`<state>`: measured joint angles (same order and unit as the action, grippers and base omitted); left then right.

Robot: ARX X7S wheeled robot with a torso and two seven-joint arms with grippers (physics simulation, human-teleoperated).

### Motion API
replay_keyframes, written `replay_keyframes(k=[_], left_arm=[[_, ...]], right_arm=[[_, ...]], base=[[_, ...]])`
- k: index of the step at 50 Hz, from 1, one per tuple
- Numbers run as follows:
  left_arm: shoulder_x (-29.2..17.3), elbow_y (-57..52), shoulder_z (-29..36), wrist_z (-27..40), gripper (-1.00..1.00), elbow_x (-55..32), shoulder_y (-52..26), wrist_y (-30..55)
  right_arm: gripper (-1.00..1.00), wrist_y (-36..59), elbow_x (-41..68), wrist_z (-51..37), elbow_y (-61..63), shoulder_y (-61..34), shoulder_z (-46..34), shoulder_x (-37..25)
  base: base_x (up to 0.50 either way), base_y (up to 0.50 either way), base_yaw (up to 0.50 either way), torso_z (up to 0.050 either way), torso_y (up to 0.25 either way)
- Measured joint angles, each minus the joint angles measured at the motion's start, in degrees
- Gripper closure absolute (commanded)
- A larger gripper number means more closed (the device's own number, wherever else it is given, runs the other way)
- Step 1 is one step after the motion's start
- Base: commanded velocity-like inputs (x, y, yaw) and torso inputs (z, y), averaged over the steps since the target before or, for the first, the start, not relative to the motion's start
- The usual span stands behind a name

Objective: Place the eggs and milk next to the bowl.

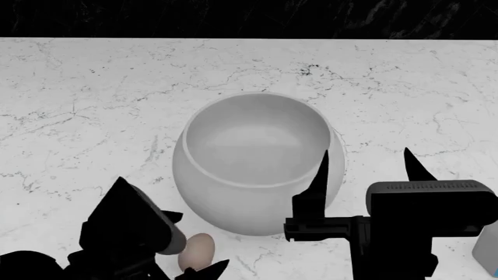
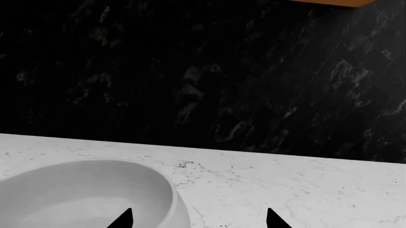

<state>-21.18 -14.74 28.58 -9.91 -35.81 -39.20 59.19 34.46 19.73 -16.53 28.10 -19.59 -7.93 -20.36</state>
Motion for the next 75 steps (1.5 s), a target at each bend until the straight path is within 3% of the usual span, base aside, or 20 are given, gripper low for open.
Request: replay_keyframes(k=[18, 47, 75], left_arm=[[-2.9, -10.6, -11.2, 4.6, -1.00, -10.1, 0.3, 8.8], [-4.6, -20.9, -35.7, 23.8, -1.00, -26.1, 3.7, 24.2], [-9.1, -21.8, -46.7, 34.6, -1.00, -28.2, 10.8, 24.5]], right_arm=[[-1.00, 0.3, 0.2, -0.3, -0.1, -0.7, -0.6, 0.0], [-1.00, -1.1, 0.6, -0.3, -0.9, -0.4, -0.9, 0.0], [-1.00, -2.1, 1.1, -0.3, -1.2, -0.3, -1.1, -0.2]], base=[[0.00, 0.00, 0.00, 0.000, 0.000], [0.00, 0.00, 0.00, 0.000, 0.000], [0.00, 0.00, 0.00, 0.000, 0.000]])
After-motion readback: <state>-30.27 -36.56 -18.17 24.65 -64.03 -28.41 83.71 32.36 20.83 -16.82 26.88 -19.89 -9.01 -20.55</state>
